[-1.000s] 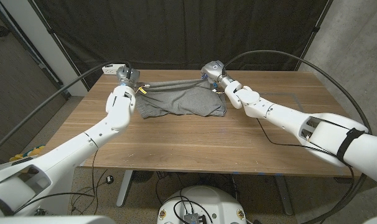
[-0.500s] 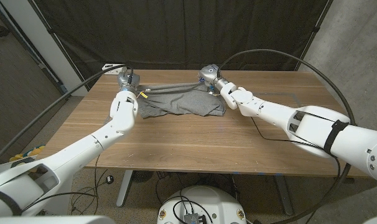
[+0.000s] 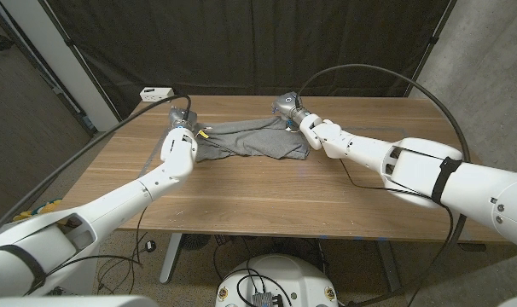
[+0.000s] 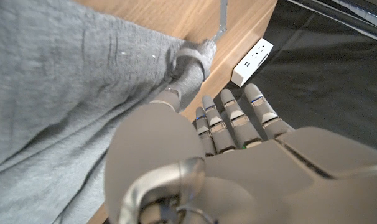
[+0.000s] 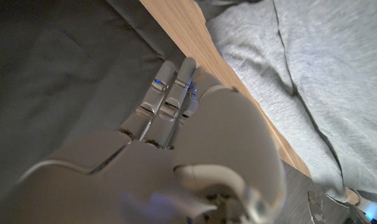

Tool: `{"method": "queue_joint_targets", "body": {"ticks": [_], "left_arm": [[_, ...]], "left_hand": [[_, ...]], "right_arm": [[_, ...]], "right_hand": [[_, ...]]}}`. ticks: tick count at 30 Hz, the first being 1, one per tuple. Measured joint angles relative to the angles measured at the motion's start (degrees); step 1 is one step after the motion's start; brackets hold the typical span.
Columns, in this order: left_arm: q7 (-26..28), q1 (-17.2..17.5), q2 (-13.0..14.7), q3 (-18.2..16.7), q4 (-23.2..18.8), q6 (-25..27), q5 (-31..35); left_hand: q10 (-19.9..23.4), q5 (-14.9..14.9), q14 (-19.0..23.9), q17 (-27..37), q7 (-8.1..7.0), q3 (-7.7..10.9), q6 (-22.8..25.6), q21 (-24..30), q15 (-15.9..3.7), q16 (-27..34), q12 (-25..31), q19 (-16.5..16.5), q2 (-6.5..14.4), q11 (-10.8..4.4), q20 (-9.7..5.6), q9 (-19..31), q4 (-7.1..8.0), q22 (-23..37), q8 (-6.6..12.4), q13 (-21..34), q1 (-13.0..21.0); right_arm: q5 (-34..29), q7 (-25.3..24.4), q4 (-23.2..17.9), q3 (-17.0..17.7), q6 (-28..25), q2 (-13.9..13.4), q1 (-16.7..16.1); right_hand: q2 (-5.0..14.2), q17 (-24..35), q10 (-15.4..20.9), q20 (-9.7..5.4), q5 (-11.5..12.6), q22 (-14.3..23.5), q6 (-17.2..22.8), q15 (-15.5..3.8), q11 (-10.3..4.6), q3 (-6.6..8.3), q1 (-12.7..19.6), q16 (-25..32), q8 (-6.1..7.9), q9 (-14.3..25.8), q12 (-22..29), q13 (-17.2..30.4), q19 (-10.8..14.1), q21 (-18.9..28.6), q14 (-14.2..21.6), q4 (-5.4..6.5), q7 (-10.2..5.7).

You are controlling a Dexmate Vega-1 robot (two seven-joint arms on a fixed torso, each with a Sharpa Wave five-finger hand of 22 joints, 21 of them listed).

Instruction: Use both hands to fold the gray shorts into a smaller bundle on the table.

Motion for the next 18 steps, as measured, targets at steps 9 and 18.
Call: {"method": "queue_joint_targets", "body": {"ticks": [9,18], "left_arm": [[-1.61,-2.39,-0.05,3.39,1.09,2.04,1.09],[4.13,2.10,1.98,1.87,-5.02,5.01,2.40]], "left_hand": [[-9.62,0.61,-5.06,-1.49,0.98,5.04,-8.46,0.09,0.96,0.27,0.00,-1.99,2.44,2.68,1.05,0.05,2.97,-0.31,0.00,-1.84,-2.54],[-13.04,-0.08,-8.48,-2.20,0.41,4.58,-10.84,0.88,2.60,0.51,0.70,-2.71,1.10,3.72,1.36,0.15,7.01,-0.58,0.72,-2.64,-10.60]], "right_arm": [[0.35,5.96,-12.59,1.60,-7.72,-6.26,-3.30],[-0.38,6.98,-25.39,5.86,-13.71,-12.05,-8.31]], "right_hand": [[0.13,-5.19,-2.45,1.92,0.22,-0.39,-2.89,1.31,0.01,0.47,-6.57,-3.30,0.00,-0.53,-2.22,-1.47,-2.13,-0.68,-3.99,3.60,-0.31],[-0.71,-8.36,-5.82,2.80,0.22,-0.39,-3.88,2.20,1.32,0.55,-12.16,-3.65,0.00,-0.67,-3.08,-2.63,-3.82,-1.84,-9.03,6.65,0.34]]}}
